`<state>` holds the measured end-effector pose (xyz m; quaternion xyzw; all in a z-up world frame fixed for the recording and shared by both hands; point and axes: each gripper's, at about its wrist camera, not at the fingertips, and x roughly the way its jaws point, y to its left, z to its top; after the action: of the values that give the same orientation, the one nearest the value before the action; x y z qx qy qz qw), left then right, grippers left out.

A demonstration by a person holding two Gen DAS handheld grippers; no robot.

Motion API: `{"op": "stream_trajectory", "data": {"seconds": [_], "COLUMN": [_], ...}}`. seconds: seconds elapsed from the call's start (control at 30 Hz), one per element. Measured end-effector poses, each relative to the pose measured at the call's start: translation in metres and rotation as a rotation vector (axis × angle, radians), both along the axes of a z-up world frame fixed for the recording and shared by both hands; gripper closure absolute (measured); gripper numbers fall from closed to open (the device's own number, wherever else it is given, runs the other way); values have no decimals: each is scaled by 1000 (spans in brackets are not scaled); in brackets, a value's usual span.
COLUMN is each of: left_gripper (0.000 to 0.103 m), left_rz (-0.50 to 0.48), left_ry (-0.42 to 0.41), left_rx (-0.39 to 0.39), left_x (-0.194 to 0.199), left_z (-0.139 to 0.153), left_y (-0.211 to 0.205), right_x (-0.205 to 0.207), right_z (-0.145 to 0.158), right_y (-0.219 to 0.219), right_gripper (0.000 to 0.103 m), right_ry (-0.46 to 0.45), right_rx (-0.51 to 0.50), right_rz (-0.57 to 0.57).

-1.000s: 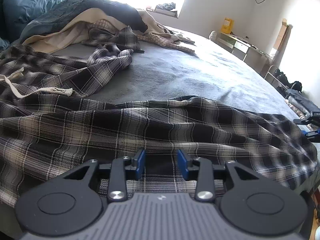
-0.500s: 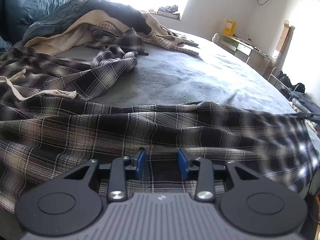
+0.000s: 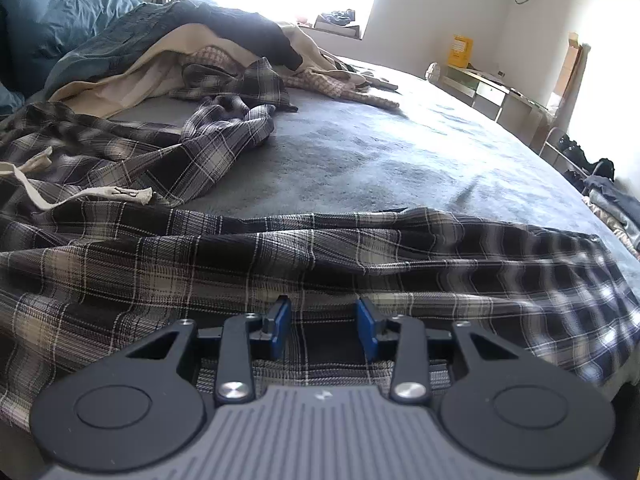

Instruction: Fold clothes

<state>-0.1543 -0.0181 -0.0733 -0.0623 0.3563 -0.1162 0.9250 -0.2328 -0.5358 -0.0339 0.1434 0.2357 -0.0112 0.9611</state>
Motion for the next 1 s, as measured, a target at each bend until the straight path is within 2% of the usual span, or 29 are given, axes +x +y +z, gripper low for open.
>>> {"op": "stream_trajectory", "data": {"seconds": [0.03, 0.1, 0.17, 0.27, 0.33, 0.4, 0.43, 0.5, 0.57, 0.63, 0.73, 0.8, 0.87, 1.0], "left_gripper": [65, 65, 65, 64, 64, 64, 64, 63, 62, 59, 56, 55, 55, 56], "left_rz": [7, 19, 31, 43, 40, 17, -12, -112, -257, -452, -735, -859, -958, -1046], "left_ry": [1, 4, 1, -22, -42, -57, -66, -94, -102, -103, -144, -182, -207, -206], "left_rx": [-4, -19, -29, -37, -42, -44, -43, -40, -43, -34, 36, 93, 136, 181], "left_x": [0, -1, -4, -13, -20, -25, -28, -32, -34, -33, -42, -52, -60, -68], "left_z": [0, 1, 3, 10, 15, 21, 24, 33, 42, 49, 52, 46, 40, 25], "left_y": [0, 3, 8, 17, 21, 19, 14, -5, -38, -85, -174, -230, -284, -350], "right_x": [-9, -23, -32, -56, -80, -97, -95, -89, -83, -78, -69, -63, -58, -50], "right_z": [-5, -21, -43, -51, -41, -39, -43, -51, -59, -68, -80, -89, -97, -93], "right_y": [19, 47, 55, 21, -8, -24, -25, -26, -27, -27, -29, -30, -30, -35], "right_gripper": [92, 94, 95, 93, 91, 89, 87, 79, 78, 78, 76, 76, 76, 76], "right_ry": [19, 72, 183, 241, 183, 113, 104, 88, 72, 55, 31, 14, -3, -75], "right_rx": [-37, -115, -198, -176, -10, 207, 258, 348, 438, 528, 663, 753, 842, 916], "right_rz": [85, 188, 181, -67, -228, -278, -273, -261, -249, -236, -216, -202, -188, -117]}}
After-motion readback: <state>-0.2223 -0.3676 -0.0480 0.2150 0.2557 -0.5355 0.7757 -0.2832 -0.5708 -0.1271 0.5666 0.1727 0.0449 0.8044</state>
